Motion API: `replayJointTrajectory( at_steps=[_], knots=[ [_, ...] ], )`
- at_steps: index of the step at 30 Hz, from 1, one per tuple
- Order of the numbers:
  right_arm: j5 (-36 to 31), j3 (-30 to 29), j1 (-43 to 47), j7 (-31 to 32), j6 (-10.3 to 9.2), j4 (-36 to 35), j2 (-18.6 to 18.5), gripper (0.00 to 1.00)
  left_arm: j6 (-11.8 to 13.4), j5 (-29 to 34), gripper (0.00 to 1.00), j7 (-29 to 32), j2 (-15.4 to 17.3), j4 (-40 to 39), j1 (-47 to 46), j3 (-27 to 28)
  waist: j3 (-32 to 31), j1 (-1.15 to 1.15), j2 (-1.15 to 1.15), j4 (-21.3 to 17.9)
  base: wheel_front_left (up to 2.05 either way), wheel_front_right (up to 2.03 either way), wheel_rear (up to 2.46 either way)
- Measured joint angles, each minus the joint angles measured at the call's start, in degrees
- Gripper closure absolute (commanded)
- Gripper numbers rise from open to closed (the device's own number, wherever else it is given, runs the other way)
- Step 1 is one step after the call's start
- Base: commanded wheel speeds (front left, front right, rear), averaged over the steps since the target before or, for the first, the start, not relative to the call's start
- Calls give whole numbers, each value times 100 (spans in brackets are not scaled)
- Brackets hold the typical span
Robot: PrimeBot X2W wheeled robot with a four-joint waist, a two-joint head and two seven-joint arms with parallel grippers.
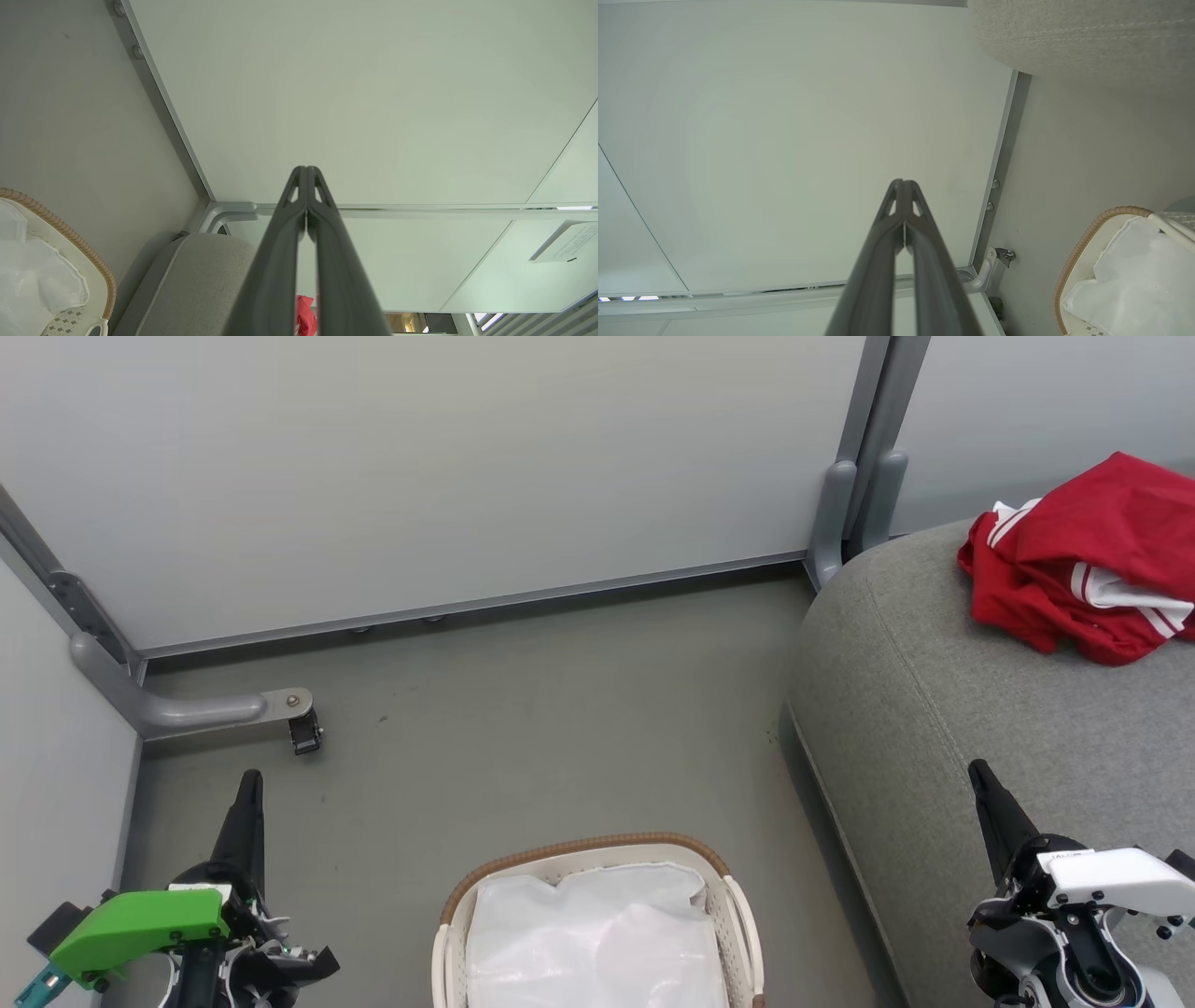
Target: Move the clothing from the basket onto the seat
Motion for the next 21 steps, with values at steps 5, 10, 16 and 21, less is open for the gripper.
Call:
replayJointTrajectory(
  at_steps=[5, 10, 16, 21],
  knots=[
    [0, 0, 0, 0, 0, 0, 0, 100, 0, 0, 100, 9, 0, 0, 0, 3, 0, 0, 0, 0, 0, 0, 0],
    [0, 0, 0, 0, 0, 0, 0, 100, 0, 0, 100, 9, -1, 0, 0, 5, 0, 0, 0, 0, 0, 0, 0],
    [0, 0, 0, 0, 0, 0, 0, 100, 0, 1, 100, 13, -2, 0, 0, 9, 0, 0, 0, 0, 0, 0, 0],
    [0, 0, 0, 0, 0, 0, 0, 100, 0, 1, 100, 14, -2, 0, 0, 12, 0, 0, 0, 0, 0, 0, 0]
  ],
)
